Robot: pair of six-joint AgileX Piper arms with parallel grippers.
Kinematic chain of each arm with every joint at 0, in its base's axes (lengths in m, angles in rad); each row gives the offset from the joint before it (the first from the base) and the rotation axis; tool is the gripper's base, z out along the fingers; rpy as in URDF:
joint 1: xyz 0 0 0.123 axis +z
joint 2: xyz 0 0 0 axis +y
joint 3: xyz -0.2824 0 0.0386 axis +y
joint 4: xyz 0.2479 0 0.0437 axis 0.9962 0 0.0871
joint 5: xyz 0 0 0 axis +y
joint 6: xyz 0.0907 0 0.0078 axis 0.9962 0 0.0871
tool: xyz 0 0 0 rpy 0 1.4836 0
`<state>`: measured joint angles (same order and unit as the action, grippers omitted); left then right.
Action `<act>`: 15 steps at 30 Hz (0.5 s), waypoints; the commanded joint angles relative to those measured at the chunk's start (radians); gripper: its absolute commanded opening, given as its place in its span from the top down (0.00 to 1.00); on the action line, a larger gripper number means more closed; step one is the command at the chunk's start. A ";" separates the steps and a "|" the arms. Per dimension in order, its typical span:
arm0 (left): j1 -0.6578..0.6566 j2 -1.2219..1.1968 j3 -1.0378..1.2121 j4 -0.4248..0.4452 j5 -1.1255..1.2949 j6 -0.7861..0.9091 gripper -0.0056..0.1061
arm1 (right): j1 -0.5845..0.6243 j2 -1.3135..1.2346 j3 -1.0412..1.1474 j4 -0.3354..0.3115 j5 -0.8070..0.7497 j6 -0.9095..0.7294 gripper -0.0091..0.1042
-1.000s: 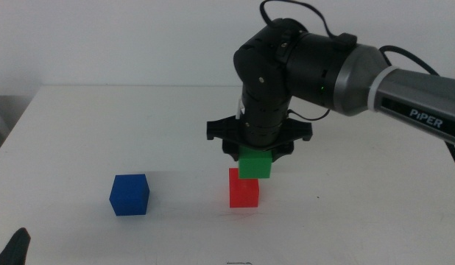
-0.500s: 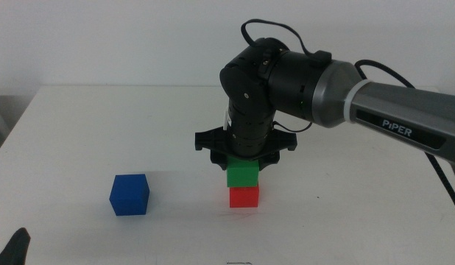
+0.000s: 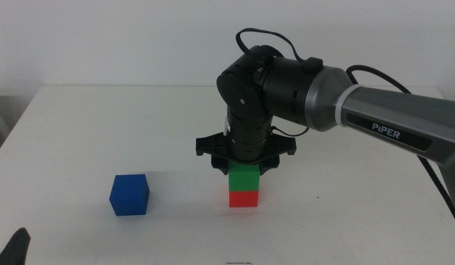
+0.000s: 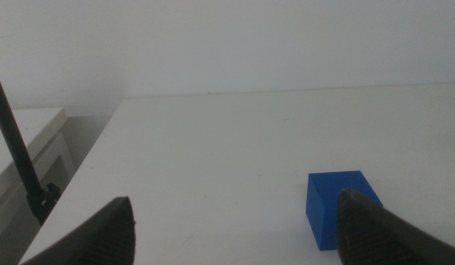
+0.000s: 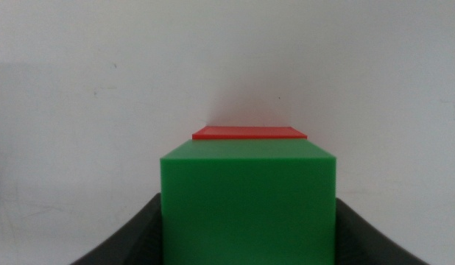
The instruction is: Stack red cubes first, then green, then blue cubes in a specific spot.
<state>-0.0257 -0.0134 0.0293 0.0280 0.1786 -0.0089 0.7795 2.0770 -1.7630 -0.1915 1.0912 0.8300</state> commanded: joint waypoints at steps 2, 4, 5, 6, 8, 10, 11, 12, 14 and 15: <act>-0.001 -0.020 -0.003 0.000 -0.084 -0.008 0.11 | -0.002 -0.041 -0.027 -0.032 -0.003 0.001 0.92; -0.001 -0.020 -0.003 0.000 -0.084 -0.008 0.11 | -0.002 -0.038 -0.027 -0.032 -0.005 0.001 0.89; -0.001 -0.020 -0.003 0.000 -0.084 -0.008 0.11 | -0.002 -0.037 -0.027 -0.032 -0.005 0.001 0.87; -0.001 -0.020 -0.003 0.000 -0.084 -0.008 0.11 | -0.003 -0.037 -0.027 -0.036 -0.012 0.001 0.75; -0.001 -0.020 -0.003 0.000 -0.084 -0.008 0.11 | -0.005 -0.037 -0.027 -0.042 -0.016 0.001 0.54; -0.001 -0.020 -0.003 0.000 -0.084 -0.008 0.11 | -0.005 -0.037 -0.027 -0.044 -0.017 0.001 0.44; -0.001 -0.020 -0.003 0.000 -0.084 -0.008 0.11 | -0.005 -0.037 -0.027 -0.046 -0.017 0.000 0.38; -0.001 -0.020 -0.003 0.000 -0.084 -0.008 0.11 | -0.006 -0.037 -0.027 -0.047 -0.017 -0.002 0.32; -0.001 -0.020 -0.003 0.000 -0.084 -0.008 0.11 | -0.006 -0.037 -0.027 -0.047 -0.017 -0.012 0.23; -0.001 -0.020 -0.003 0.000 -0.084 -0.008 0.11 | -0.006 -0.037 -0.027 -0.047 -0.017 -0.014 0.19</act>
<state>-0.0257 -0.0134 0.0293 0.0280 0.1786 -0.0089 0.7795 2.1025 -1.7689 -0.2103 1.0859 0.8291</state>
